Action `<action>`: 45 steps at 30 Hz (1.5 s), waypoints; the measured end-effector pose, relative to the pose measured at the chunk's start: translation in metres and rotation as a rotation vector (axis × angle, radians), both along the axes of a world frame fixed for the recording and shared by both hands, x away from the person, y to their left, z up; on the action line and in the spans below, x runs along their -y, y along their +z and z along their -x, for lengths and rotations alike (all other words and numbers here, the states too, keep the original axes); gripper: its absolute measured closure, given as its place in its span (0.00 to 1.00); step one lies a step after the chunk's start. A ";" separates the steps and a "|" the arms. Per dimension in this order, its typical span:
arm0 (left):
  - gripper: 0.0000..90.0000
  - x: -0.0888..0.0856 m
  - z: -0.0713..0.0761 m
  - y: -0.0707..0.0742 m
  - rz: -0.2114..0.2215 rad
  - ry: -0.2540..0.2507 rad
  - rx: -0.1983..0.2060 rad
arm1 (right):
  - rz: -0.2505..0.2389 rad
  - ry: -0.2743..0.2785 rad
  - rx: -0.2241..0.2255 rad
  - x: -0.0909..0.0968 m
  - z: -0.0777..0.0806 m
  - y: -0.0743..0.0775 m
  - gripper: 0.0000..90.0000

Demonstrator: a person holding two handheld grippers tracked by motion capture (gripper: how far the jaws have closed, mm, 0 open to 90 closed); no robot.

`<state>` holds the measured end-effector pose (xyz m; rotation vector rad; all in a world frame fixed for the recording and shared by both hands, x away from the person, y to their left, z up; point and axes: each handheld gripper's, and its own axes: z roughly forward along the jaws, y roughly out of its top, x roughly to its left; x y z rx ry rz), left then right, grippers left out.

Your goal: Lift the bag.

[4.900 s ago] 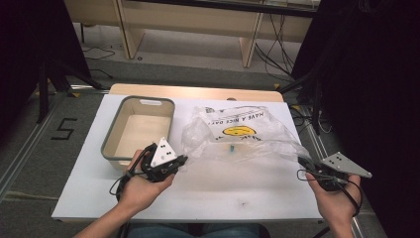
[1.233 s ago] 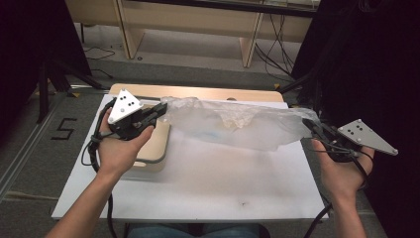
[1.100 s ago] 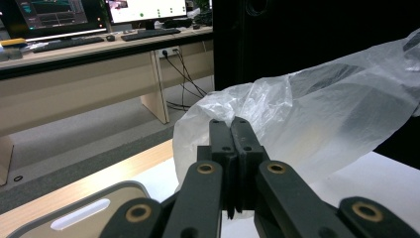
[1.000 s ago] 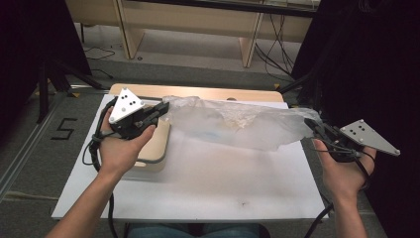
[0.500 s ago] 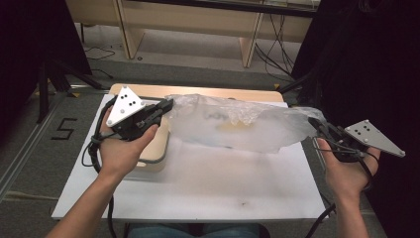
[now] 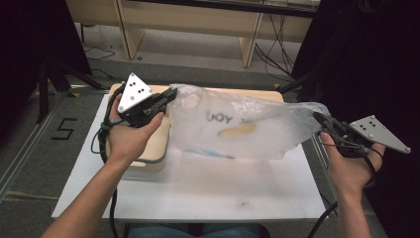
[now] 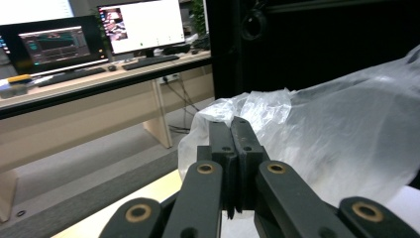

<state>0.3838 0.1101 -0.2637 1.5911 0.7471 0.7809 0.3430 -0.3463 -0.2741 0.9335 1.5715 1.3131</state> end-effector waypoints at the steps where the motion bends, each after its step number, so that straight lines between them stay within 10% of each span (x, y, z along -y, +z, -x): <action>1: 0.99 0.001 -0.004 -0.001 -0.002 0.008 -0.003 | 0.002 -0.002 -0.003 -0.001 -0.003 0.000 1.00; 11: 0.99 0.006 -0.030 -0.025 -0.017 0.060 -0.029 | 0.014 -0.047 -0.013 -0.008 -0.024 -0.021 1.00; 27: 0.99 0.022 -0.061 -0.074 -0.100 0.097 -0.136 | 0.043 -0.056 -0.183 -0.017 -0.053 -0.084 1.00; 45: 0.96 0.024 -0.068 -0.092 -0.113 0.097 -0.188 | 0.023 -0.044 -0.300 -0.008 -0.059 -0.103 0.97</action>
